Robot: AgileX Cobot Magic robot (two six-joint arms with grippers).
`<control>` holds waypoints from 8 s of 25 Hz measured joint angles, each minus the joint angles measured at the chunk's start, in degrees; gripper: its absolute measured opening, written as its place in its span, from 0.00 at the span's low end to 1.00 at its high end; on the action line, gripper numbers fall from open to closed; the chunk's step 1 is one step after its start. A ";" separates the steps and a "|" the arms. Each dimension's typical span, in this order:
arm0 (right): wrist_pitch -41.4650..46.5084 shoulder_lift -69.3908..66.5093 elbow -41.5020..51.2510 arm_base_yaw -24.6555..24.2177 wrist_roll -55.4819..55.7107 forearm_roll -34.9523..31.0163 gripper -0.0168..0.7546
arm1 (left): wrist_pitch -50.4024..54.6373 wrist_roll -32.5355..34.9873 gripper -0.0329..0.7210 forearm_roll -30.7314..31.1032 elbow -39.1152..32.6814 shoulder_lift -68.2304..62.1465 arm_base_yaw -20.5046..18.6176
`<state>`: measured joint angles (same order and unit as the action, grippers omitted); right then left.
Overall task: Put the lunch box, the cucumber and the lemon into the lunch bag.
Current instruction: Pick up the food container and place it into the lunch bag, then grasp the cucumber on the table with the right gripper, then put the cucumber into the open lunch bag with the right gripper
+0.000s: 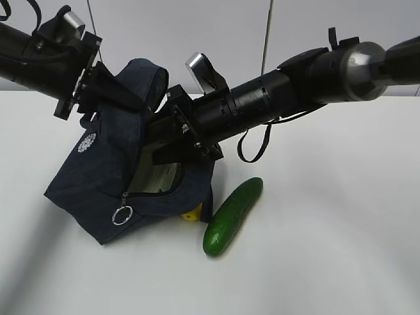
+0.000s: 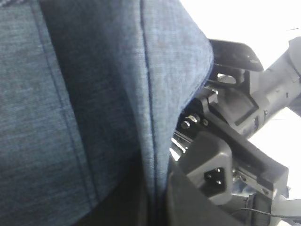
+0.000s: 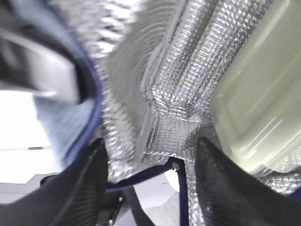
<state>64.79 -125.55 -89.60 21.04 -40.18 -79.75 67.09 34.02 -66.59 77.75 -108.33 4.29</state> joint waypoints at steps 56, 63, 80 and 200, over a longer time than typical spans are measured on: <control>5.44 6.42 -10.83 3.60 61.81 70.54 0.60 | 1.19 -9.85 0.03 22.81 0.25 0.25 -9.32; 5.44 4.43 -10.83 3.60 67.40 70.79 0.60 | 1.19 -10.51 0.03 23.46 0.25 0.25 -9.32; 5.25 -0.67 -10.83 4.87 77.34 68.79 0.60 | 1.19 -10.78 0.03 23.82 0.25 0.25 -9.32; -8.12 -0.94 -12.80 4.76 12.11 6.29 0.63 | 1.28 -9.12 0.03 21.43 0.38 0.25 -9.32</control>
<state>56.67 -126.48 -102.40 25.80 -28.07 -73.45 68.37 24.91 -45.15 78.13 -108.09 -5.03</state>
